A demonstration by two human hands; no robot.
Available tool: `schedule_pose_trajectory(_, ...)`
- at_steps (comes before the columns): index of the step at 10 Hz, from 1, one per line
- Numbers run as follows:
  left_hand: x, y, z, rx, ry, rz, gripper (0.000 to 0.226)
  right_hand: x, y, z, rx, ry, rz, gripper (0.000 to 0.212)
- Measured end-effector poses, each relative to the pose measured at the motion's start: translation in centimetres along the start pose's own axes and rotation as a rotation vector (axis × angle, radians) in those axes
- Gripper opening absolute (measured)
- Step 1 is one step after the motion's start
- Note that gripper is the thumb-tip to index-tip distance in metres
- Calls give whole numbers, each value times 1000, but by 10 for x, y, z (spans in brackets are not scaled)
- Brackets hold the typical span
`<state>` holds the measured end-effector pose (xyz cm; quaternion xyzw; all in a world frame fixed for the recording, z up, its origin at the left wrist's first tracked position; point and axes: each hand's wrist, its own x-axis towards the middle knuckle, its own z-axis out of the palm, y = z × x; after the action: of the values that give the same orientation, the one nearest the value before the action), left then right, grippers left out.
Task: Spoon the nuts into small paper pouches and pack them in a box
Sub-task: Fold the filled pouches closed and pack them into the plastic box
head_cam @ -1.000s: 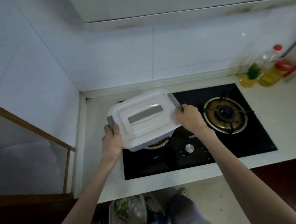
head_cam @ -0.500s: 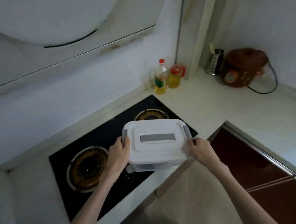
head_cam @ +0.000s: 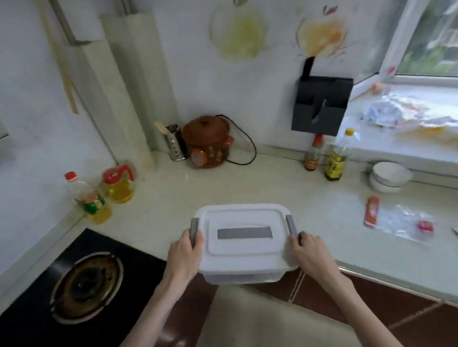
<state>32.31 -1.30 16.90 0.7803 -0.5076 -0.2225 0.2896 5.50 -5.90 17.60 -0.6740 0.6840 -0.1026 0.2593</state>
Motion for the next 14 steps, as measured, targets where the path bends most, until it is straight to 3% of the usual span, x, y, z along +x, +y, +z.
schedule_pose_trajectory(3,24,148,139,137,-238,305,38,-18,155,-89,126,238,299,36)
schedule_pose_trajectory(5,20,217,216,116,-395,445,37,-34,226,-114,241,410,539,36)
schedule_pose_trajectory(7,28,274,272,87,-516,548,42,-25,272,-139,188,487,689,35)
schedule_pose_trajectory(8,38,301,300,109,-570,587,30,-13,295,-150,157,479,778,34)
schedule_pose_trajectory(9,50,316,330,114,-635,597,42,2,317,-155,151,445,834,36)
schedule_pose_trajectory(12,60,309,410,188,-881,516,46,29,369,-131,219,316,1021,43)
schedule_pose_trajectory(14,54,310,448,233,-944,435,47,52,412,-128,256,257,1013,39)
